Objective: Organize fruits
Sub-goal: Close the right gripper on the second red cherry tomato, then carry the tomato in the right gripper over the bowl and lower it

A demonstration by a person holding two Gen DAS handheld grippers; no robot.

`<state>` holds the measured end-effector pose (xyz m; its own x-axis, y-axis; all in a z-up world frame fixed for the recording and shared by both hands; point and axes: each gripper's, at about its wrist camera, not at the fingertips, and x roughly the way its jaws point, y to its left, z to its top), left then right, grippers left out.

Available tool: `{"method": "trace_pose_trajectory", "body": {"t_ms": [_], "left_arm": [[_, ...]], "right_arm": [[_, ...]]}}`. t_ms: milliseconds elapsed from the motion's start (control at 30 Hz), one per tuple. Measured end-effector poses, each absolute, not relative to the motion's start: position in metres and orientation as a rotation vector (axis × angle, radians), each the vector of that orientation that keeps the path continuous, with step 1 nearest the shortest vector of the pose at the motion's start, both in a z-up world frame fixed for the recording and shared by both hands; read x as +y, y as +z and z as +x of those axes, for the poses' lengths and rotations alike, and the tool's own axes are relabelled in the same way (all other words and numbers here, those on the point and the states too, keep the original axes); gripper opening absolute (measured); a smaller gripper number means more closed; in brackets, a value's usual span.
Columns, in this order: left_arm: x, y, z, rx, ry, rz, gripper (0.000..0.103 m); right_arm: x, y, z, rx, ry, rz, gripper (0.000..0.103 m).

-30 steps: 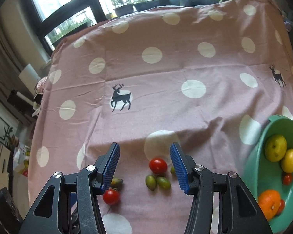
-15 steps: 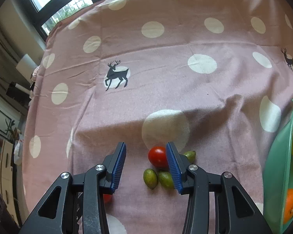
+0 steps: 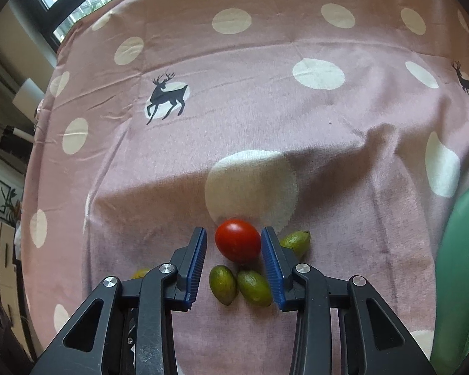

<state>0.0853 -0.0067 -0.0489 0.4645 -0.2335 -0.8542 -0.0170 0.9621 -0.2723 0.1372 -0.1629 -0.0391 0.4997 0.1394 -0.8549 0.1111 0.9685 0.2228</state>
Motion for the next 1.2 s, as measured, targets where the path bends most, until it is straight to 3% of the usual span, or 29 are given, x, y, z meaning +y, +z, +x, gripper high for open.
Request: {"method": "trace_pose_trajectory", "body": {"t_ms": [133, 433, 1200], "left_arm": [[-0.01, -0.05, 0.085, 1.075, -0.128, -0.232, 0.032], [-0.014, -0.041, 0.078, 1.046, -0.129, -0.205, 0.031], [-0.066, 0.035, 0.022, 0.785, -0.395, -0.231, 0.031]], "right_arm": [[-0.161, -0.044, 0.139, 1.069, 0.017, 0.265, 0.034], [-0.164, -0.041, 0.133, 1.051, 0.001, 0.282, 0.033], [-0.231, 0.054, 0.027, 0.724, -0.074, 0.457, 0.033]]}}
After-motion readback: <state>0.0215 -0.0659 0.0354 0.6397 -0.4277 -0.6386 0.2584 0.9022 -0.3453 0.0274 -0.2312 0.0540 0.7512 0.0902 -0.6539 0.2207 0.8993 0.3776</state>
